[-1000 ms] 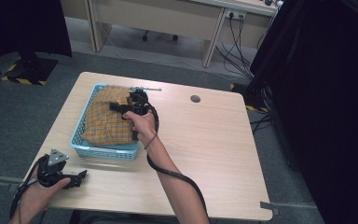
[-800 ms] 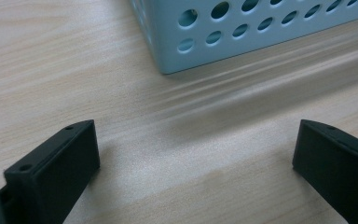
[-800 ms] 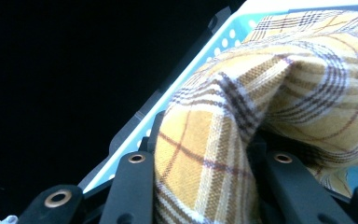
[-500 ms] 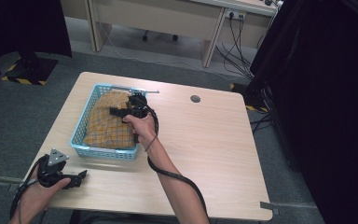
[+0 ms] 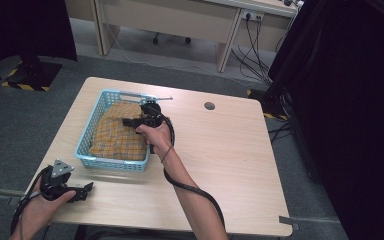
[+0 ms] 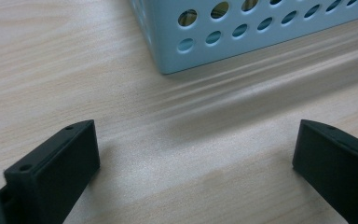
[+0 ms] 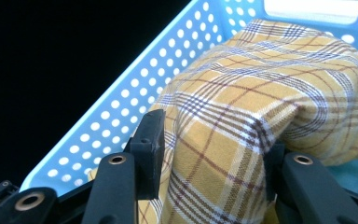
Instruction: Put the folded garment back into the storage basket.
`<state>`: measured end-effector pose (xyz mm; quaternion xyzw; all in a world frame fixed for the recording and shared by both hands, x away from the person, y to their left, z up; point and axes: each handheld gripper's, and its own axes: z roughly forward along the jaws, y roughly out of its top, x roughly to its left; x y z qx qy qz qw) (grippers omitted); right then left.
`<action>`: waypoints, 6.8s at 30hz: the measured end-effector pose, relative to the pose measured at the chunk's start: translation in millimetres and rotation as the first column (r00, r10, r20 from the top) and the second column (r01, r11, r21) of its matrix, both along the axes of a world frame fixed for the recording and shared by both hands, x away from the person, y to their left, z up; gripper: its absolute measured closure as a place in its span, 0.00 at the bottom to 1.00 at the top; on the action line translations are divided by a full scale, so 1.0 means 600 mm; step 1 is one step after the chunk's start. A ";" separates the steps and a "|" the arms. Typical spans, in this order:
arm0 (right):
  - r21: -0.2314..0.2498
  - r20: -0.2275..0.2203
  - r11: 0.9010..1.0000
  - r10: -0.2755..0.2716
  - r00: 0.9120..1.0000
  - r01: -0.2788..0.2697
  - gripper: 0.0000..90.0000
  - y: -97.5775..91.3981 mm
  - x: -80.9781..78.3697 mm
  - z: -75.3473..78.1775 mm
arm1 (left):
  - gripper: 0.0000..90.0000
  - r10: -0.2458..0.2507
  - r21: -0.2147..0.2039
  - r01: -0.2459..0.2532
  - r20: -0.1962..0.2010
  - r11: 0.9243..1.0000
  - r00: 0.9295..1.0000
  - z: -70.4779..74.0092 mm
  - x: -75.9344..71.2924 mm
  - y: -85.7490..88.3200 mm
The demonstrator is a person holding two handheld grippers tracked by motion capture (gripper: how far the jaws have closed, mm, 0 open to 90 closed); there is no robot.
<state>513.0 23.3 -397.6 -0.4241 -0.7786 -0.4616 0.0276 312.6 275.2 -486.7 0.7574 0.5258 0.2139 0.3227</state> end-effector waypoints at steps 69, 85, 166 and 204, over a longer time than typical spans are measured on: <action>0.054 0.110 0.995 -0.087 0.990 0.081 0.08 -0.158 -0.024 0.037 | 0.00 0.002 0.001 -0.002 0.001 1.000 1.000 0.000 0.000 0.000; 0.054 0.136 0.995 -0.092 0.986 0.086 0.06 -0.187 -0.043 0.033 | 0.00 0.005 0.000 -0.005 0.001 1.000 1.000 0.000 0.000 0.000; -0.069 0.192 0.996 -0.038 0.981 0.052 0.10 -0.266 -0.119 -0.044 | 0.00 0.012 0.004 -0.012 0.001 1.000 1.000 0.000 0.001 0.001; -0.125 0.157 0.988 -0.072 0.985 0.092 0.10 -0.324 -0.146 -0.083 | 0.00 0.013 0.005 -0.013 0.001 1.000 1.000 0.000 0.001 0.001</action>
